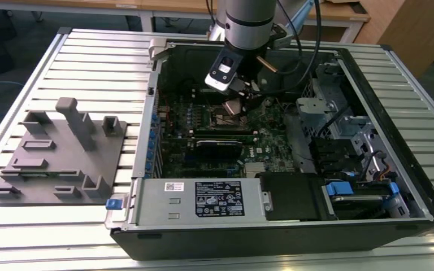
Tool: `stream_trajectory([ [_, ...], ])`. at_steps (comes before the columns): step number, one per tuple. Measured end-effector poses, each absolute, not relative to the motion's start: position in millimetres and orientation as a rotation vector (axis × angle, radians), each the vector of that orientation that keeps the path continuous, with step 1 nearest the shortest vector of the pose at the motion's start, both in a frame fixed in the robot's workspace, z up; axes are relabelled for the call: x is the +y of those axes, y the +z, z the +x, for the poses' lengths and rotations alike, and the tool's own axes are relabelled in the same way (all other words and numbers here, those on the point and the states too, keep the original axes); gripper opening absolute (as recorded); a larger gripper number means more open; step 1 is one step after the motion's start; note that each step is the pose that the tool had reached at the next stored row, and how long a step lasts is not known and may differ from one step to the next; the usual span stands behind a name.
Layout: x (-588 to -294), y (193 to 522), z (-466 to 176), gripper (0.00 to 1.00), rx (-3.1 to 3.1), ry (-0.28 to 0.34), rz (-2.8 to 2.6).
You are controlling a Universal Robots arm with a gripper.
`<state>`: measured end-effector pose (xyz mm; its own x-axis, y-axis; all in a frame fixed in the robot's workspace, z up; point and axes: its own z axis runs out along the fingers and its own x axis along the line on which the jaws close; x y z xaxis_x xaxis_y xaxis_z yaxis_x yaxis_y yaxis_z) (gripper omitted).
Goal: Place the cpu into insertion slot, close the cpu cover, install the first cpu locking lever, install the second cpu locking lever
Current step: 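Place the cpu into insertion slot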
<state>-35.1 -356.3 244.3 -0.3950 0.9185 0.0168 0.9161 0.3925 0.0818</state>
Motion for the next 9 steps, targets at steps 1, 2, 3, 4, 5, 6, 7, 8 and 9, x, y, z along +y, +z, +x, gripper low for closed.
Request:
stream_trajectory([
  [1, -356.4, 244.3, -35.1, 0.54, 2.595, 0.121, 1.71],
  [2, -356.4, 244.3, -35.1, 0.54, 2.595, 0.121, 1.71],
  [3, -356.4, 244.3, -35.1, 0.54, 2.595, 0.121, 1.71],
  [4, -356.3, 244.3, -35.1, 0.54, 2.595, 0.121, 1.71],
  [5, -356.3, 244.3, -35.1, 0.54, 2.595, 0.121, 1.711],
  [6, -356.4, 244.3, -35.1, 0.54, 2.593, 0.121, 1.714],
  [7, -356.4, 244.3, -35.1, 0.54, 2.588, 0.12, 1.721],
  [8, -356.3, 244.3, -35.1, 0.54, 2.581, 0.12, 1.73],
  [9, -356.3, 244.3, -35.1, 0.54, 2.573, 0.12, 1.742],
])
